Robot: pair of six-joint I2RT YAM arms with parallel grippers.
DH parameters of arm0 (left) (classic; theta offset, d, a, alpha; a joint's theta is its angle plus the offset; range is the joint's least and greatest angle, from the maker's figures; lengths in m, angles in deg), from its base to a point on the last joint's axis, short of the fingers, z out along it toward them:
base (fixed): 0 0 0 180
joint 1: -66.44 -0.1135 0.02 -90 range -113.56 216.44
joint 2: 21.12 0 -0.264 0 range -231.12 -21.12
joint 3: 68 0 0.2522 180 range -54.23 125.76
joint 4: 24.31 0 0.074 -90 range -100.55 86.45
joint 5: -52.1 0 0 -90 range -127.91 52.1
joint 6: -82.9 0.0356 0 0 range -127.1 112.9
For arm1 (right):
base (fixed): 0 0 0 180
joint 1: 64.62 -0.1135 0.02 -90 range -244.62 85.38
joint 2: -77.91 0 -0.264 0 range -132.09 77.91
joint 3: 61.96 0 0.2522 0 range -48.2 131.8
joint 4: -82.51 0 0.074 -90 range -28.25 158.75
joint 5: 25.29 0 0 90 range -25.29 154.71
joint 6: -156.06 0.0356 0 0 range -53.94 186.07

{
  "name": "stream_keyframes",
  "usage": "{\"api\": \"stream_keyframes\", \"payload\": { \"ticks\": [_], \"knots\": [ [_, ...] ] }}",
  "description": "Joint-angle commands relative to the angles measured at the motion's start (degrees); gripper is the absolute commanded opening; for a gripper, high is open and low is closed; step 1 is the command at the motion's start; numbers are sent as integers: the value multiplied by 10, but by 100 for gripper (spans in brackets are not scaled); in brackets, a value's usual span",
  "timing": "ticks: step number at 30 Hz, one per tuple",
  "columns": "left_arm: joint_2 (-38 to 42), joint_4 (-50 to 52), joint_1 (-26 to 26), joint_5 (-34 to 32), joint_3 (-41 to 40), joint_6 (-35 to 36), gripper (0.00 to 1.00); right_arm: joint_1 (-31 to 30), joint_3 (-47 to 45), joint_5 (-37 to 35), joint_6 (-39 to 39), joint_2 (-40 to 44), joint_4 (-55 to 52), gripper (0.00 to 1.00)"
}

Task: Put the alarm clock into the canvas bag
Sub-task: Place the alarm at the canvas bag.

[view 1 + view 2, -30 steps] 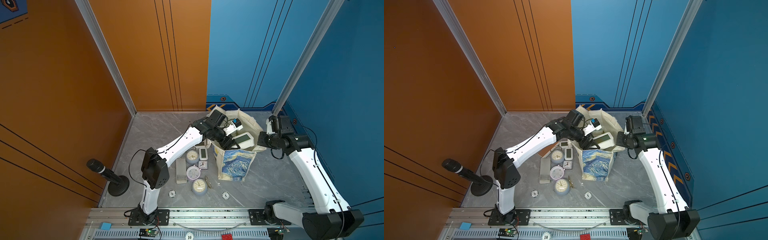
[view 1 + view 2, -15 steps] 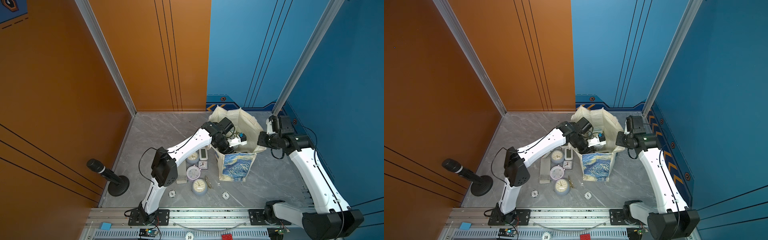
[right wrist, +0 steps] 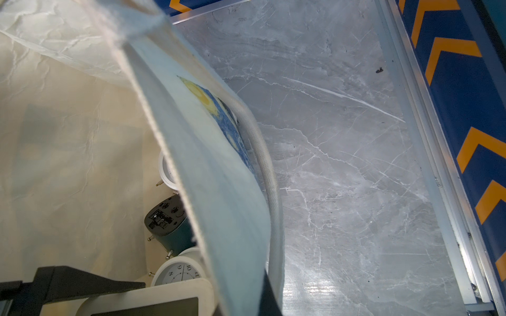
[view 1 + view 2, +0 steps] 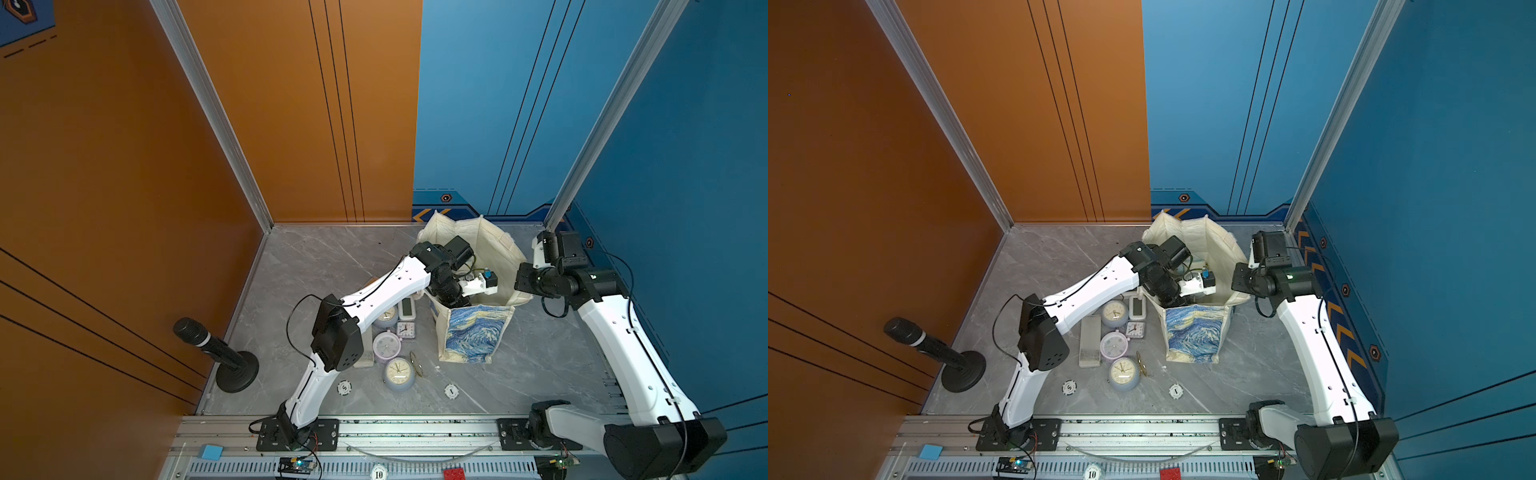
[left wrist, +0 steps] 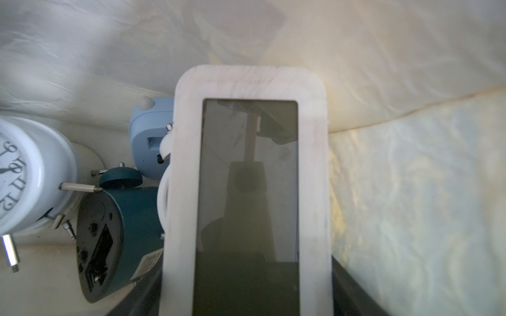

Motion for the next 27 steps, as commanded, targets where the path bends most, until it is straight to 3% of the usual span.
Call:
{"api": "stream_keyframes", "payload": {
  "ticks": [1, 2, 7, 8, 9, 17, 27],
  "knots": [
    [-21, 76, 17, -21, -8, 11, 62, 3, -1, -3, 6, 0, 31, 7],
    [-18, 76, 17, -19, -5, 12, 73, 3, -1, -3, 6, 2, 32, 7],
    [-13, 76, 12, -10, 20, 11, 84, 3, -5, -3, 6, 4, 32, 8],
    [-11, 76, 11, -6, 27, 9, 95, 3, -6, -4, 6, 5, 32, 8],
    [-10, 76, 11, -3, 33, 8, 100, 3, -6, -4, 6, 5, 32, 8],
    [1, 75, 5, -16, 71, -5, 98, 3, -7, -5, 6, 6, 31, 8],
    [12, 75, -2, -88, 127, -26, 98, 3, -9, -5, 5, 7, 32, 8]
  ]
}}
